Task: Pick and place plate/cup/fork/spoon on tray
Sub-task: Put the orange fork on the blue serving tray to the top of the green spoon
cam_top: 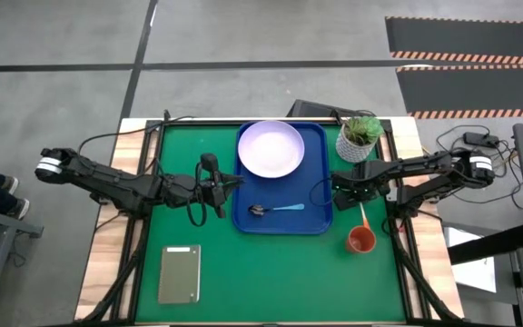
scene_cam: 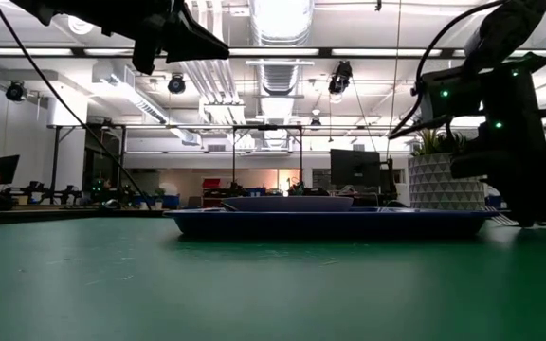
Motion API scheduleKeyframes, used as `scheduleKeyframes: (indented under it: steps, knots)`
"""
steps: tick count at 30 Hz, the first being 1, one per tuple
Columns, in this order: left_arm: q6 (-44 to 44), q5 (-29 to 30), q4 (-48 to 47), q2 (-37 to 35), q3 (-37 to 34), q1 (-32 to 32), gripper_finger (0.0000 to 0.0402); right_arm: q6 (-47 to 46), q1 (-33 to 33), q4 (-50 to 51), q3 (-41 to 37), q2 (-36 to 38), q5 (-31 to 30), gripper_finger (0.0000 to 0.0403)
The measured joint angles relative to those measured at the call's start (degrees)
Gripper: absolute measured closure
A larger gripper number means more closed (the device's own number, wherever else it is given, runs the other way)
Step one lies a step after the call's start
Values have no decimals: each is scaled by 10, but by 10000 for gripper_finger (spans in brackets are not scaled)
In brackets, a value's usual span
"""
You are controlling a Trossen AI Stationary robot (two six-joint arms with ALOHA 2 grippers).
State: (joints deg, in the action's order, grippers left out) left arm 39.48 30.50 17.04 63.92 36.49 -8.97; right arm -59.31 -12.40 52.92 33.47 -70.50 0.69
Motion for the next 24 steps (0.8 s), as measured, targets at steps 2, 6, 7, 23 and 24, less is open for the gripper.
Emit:
scheduleKeyframes:
  steps: [2,6,7,23,24]
  knots:
    - [0,0,0,0,0,0,366,0,0,-4,0,0,0,309]
    - [0,0,0,0,-1,0,366,-1,0,-18,0,1,0,345]
    - [0,0,0,0,-1,0,366,-1,0,-18,0,1,0,353]
    - [-1,0,-5,0,-2,0,366,9,0,12,33,20,-7,393]
    - [-1,0,-5,0,-2,0,366,13,0,19,40,23,-7,393]
